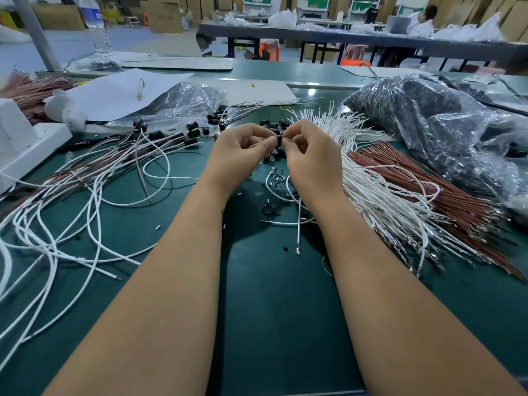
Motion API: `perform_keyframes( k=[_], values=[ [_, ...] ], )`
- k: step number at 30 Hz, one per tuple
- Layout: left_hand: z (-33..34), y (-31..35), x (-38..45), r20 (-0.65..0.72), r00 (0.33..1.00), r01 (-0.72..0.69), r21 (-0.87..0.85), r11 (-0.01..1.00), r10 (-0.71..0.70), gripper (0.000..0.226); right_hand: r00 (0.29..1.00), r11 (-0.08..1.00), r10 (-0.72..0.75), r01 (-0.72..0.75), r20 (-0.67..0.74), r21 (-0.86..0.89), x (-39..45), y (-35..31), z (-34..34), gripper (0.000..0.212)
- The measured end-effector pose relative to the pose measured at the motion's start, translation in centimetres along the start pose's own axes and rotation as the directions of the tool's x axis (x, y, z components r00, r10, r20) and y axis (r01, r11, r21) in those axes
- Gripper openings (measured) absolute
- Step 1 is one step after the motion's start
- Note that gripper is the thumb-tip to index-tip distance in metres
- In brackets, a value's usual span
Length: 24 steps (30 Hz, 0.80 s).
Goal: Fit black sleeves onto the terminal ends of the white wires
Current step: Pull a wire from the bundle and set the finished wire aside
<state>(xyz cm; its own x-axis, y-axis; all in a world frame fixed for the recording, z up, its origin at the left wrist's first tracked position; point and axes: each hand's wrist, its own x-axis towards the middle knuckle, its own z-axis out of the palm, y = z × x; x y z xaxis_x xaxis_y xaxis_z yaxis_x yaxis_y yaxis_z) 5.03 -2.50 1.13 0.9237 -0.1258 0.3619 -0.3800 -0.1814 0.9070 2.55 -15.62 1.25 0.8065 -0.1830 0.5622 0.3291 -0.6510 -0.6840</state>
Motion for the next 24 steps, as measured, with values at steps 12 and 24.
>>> perform_keyframes(
  k=[12, 24],
  values=[
    [0.1, -0.1, -0.12, -0.023, 0.998, -0.063, 0.07, 0.996, 0.065, 0.005, 0.985, 0.967, 0.165, -0.153, -0.042, 0.206, 0.14, -0.52, -0.33, 0.031],
    [0.35, -0.14, 0.11, -0.031, 0.999, -0.024, 0.051, 0.998, 0.026, 0.014, 0.984, 0.963, 0.178, -0.175, 0.002, 0.205, 0.08, -0.37, 0.06, 0.031]
  ],
)
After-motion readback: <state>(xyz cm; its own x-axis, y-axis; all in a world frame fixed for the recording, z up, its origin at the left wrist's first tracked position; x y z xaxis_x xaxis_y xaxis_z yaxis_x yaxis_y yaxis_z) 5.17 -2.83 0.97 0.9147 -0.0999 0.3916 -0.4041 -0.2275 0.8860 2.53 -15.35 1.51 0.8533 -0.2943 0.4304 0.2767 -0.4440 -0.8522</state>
